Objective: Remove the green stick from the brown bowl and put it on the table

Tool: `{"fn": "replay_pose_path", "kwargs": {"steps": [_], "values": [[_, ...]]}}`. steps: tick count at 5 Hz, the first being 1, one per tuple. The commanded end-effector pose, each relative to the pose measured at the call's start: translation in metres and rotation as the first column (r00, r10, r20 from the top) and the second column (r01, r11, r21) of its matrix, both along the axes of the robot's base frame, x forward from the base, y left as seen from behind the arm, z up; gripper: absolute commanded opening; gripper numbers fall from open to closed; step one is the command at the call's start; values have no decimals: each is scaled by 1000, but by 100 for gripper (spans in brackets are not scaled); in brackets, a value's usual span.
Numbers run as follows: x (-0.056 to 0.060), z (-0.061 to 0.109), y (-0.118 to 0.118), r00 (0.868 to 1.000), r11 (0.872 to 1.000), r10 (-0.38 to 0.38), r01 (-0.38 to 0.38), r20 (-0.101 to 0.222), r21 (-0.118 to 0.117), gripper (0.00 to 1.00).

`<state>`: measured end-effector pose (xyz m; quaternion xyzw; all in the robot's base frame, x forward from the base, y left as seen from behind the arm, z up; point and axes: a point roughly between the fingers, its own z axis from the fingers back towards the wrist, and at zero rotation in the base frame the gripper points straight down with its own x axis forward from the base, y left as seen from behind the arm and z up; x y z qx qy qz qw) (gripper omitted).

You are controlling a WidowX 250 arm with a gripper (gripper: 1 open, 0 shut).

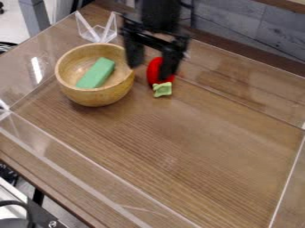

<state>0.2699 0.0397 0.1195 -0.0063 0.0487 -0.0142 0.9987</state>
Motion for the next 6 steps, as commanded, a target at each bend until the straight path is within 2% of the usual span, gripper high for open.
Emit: {"fn": "replay_pose_path", "kwargs": {"steps": [1, 2, 3, 4, 5, 6], "values": [[-5, 13, 33, 997, 1000, 5, -6, 77, 16, 100], [-11, 0, 51, 996, 1000, 2, -3, 90, 19, 100], [-9, -13, 55, 994, 999, 25, -27, 110, 17, 100], [-4, -21, 67, 984, 990, 134, -137, 115, 15, 100], [1, -28, 79, 966, 972, 230, -233, 122, 17, 100], [5, -36, 87, 948, 954, 296, -300, 115, 21, 100]]}}
